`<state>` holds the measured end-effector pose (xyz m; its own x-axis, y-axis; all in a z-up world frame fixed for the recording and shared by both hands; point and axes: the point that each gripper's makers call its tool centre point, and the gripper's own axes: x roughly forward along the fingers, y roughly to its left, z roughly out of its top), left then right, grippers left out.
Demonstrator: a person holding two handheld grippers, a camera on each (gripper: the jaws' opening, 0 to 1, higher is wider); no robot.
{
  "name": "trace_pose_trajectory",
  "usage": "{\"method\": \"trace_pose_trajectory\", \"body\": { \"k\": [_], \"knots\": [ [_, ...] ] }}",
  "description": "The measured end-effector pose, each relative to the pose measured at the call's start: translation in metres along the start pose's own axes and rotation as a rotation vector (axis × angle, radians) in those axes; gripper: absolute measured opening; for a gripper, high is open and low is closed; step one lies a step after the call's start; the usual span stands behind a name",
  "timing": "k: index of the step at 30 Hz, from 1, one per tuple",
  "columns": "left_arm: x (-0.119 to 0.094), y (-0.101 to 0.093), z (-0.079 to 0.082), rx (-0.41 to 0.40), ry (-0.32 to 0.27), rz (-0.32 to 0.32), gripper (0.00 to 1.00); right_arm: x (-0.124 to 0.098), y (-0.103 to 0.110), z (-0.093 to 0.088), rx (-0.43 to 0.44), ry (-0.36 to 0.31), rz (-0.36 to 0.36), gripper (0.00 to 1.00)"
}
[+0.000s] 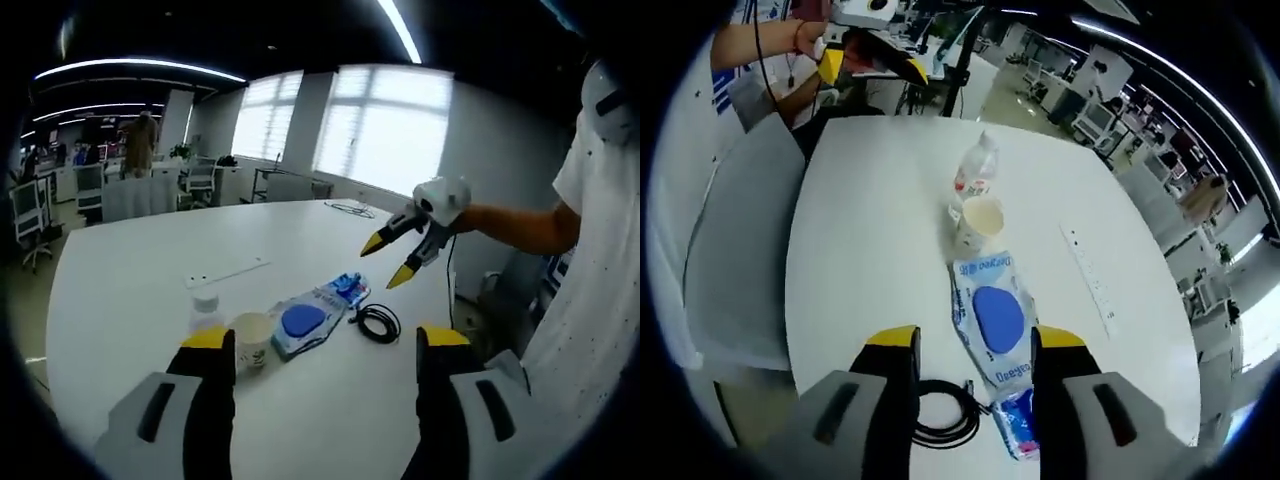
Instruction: Arrange the tabletop items into an orderly group along one side of the table until the central work area is clear of visible clutter.
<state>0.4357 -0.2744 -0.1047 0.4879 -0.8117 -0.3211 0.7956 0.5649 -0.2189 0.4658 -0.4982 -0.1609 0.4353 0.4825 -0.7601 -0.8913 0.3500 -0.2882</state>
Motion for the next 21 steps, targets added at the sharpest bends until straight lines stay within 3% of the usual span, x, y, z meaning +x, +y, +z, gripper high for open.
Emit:
{"method": "trace_pose_trajectory", "body": {
  "k": [12, 21],
  "knots": [
    [0.014, -0.024, 0.011, 0.08, 0.026, -0.041, 0.78, -0.053, 0.009, -0.042, 0.19, -0.044, -0.096, 0.5],
    [0.021, -0.039, 0.007, 0.124, 0.061, -0.06, 0.8, -0.079, 0.017, -0.072, 0.331, -0.086, -0.145, 0.58]
  ]
}}
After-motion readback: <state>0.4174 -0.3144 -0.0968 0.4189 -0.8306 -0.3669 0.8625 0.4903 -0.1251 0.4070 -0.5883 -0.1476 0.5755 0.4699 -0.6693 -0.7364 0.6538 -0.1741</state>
